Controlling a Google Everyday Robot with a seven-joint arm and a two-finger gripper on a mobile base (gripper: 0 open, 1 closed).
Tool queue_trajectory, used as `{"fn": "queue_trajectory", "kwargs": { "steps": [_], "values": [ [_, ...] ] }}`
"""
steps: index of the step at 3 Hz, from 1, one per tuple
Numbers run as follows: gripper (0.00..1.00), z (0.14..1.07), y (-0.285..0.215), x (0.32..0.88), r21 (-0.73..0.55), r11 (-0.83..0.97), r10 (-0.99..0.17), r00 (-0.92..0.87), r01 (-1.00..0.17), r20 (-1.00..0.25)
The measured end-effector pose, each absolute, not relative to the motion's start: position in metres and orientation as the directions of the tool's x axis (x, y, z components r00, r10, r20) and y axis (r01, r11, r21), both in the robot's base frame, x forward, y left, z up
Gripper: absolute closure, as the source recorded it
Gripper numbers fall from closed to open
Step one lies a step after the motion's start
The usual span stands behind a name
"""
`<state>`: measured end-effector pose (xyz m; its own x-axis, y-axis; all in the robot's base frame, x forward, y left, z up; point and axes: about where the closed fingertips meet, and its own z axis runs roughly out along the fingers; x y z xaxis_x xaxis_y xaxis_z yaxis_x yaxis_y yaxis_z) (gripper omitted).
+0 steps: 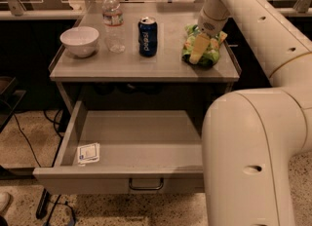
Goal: Place green rice chip bag into top drawer
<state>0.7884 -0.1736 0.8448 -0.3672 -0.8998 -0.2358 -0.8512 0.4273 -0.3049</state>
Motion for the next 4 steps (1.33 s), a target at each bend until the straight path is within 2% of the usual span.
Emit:
{"fn": "queue_trajectory", "kwargs": {
  "steps": [3,4],
  "values": [
    [0.89,0.8447,-0.1736,0.7884,-0.305,0.427,-0.9,-0.367,-0.851,-0.236],
    [1.0,0.845,-0.1736,0.7884,-0.305,0.427,-0.9,-0.367,-0.851,-0.236]
  ]
}}
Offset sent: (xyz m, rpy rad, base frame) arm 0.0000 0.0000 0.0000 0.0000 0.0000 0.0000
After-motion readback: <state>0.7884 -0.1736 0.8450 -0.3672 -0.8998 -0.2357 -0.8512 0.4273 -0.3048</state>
